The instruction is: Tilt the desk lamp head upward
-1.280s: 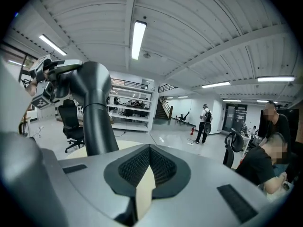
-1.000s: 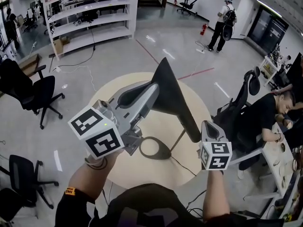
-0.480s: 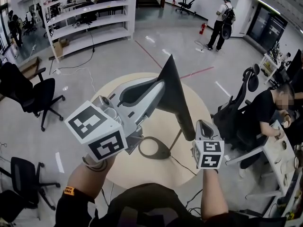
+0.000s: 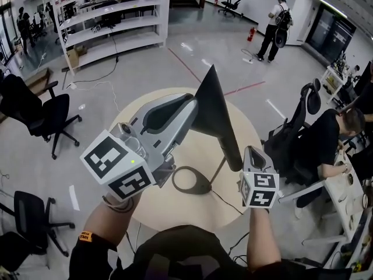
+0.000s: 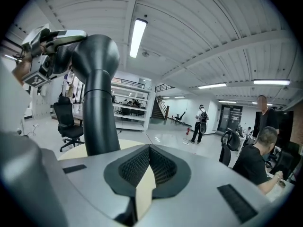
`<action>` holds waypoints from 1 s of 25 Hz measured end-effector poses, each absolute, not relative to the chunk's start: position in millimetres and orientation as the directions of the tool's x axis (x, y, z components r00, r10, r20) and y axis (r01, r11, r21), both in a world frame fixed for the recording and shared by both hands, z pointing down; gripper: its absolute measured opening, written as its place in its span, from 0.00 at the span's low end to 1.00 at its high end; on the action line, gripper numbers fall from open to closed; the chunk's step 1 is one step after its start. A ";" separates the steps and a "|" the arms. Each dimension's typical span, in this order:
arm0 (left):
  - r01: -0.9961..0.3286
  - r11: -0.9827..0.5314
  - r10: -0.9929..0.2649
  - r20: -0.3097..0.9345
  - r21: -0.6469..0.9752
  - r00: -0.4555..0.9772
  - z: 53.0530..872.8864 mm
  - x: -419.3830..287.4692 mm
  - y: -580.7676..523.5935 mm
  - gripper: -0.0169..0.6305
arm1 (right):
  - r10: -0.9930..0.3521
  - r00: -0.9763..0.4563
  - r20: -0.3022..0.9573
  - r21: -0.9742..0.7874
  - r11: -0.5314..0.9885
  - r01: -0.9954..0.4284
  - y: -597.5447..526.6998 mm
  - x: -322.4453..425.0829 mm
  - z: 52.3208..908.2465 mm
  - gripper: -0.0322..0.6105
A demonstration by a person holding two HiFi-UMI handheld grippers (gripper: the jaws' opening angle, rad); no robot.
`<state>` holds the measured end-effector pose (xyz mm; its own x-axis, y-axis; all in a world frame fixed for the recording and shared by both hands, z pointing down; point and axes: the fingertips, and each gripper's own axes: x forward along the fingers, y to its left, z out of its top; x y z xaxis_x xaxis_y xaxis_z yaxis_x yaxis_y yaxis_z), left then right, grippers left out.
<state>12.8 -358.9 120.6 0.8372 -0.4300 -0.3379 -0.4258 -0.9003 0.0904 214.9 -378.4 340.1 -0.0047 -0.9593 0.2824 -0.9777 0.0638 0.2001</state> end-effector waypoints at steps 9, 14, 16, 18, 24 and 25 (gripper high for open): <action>-0.540 -0.830 -0.549 -0.371 0.140 0.749 159.3 -47.3 -346.1 0.13 | -0.986 0.013 0.167 0.134 0.009 -0.991 -332.3 199.4 314.7 0.06; -0.590 -0.800 -0.598 -0.239 0.110 0.765 243.8 -64.8 -325.4 0.13 | -0.991 -0.008 0.131 0.087 0.020 -0.996 -293.4 155.3 329.2 0.06; -0.599 -0.790 -0.613 -0.172 0.129 0.771 286.2 -70.3 -315.6 0.13 | -0.989 -0.015 0.148 0.070 0.026 -0.997 -278.3 136.8 341.3 0.06; -0.617 -0.772 -0.633 -0.104 0.151 0.767 328.7 -78.6 -307.0 0.13 | -0.985 -0.019 0.174 0.062 0.030 -0.998 -263.2 117.9 358.1 0.06; -0.672 -0.726 -0.676 0.028 0.145 0.737 417.0 -99.0 -296.9 0.10 | -0.977 -0.025 0.210 0.039 0.034 -0.999 -239.4 75.1 409.4 0.06; -0.676 -0.724 -0.678 0.039 0.138 0.734 424.5 -100.2 -292.5 0.10 | -0.975 -0.026 0.219 0.037 0.035 -0.999 -234.4 69.3 416.1 0.06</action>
